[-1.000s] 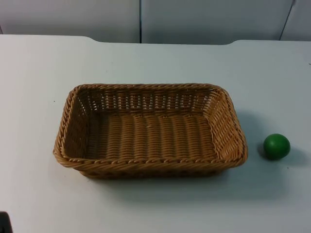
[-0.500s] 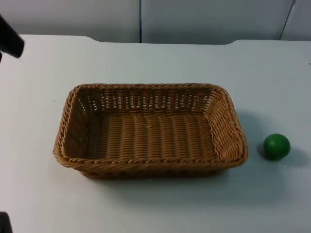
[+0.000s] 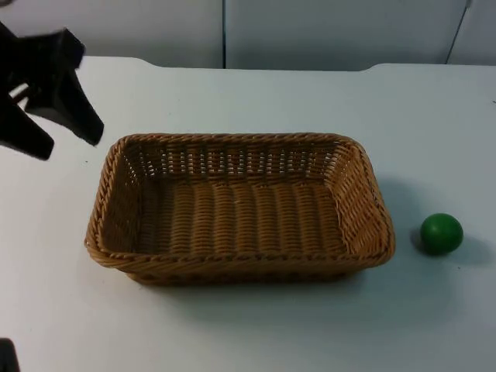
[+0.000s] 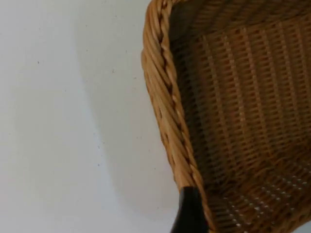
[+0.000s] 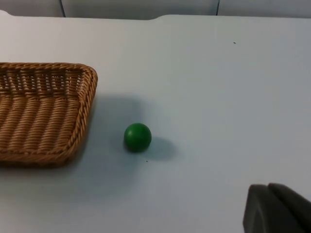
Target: Pick up the basket with the left hand and place the ball into the basket with the right hand.
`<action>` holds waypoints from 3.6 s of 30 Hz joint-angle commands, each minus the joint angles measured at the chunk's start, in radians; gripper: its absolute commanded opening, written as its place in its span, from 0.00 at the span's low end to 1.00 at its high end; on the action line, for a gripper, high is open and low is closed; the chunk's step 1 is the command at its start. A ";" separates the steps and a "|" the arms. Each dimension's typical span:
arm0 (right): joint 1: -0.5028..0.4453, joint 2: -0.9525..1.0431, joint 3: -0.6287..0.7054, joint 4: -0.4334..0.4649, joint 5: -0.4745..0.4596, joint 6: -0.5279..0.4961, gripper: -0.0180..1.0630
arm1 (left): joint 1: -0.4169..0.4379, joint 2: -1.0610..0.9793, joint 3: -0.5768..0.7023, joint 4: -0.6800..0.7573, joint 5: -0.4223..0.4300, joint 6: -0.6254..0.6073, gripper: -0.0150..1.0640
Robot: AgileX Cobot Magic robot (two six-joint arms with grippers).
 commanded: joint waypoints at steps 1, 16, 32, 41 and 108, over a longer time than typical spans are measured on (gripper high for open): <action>0.000 -0.002 0.006 -0.002 -0.010 -0.004 0.01 | -0.024 0.031 -0.008 0.013 -0.050 -0.001 0.58; 0.000 -0.002 0.006 -0.002 -0.010 -0.004 0.01 | -0.029 0.218 -0.088 0.006 -0.069 -0.005 0.58; 0.000 -0.002 0.006 -0.002 -0.010 -0.004 0.01 | -0.029 0.386 -0.094 -0.045 -0.142 -0.003 0.08; 0.000 -0.002 0.006 -0.001 -0.011 -0.004 0.01 | -0.029 0.356 -0.146 -0.040 -0.051 -0.050 0.01; 0.000 -0.002 0.003 -0.027 -0.009 -0.034 0.01 | 0.016 0.199 -0.173 0.014 0.045 -0.230 0.01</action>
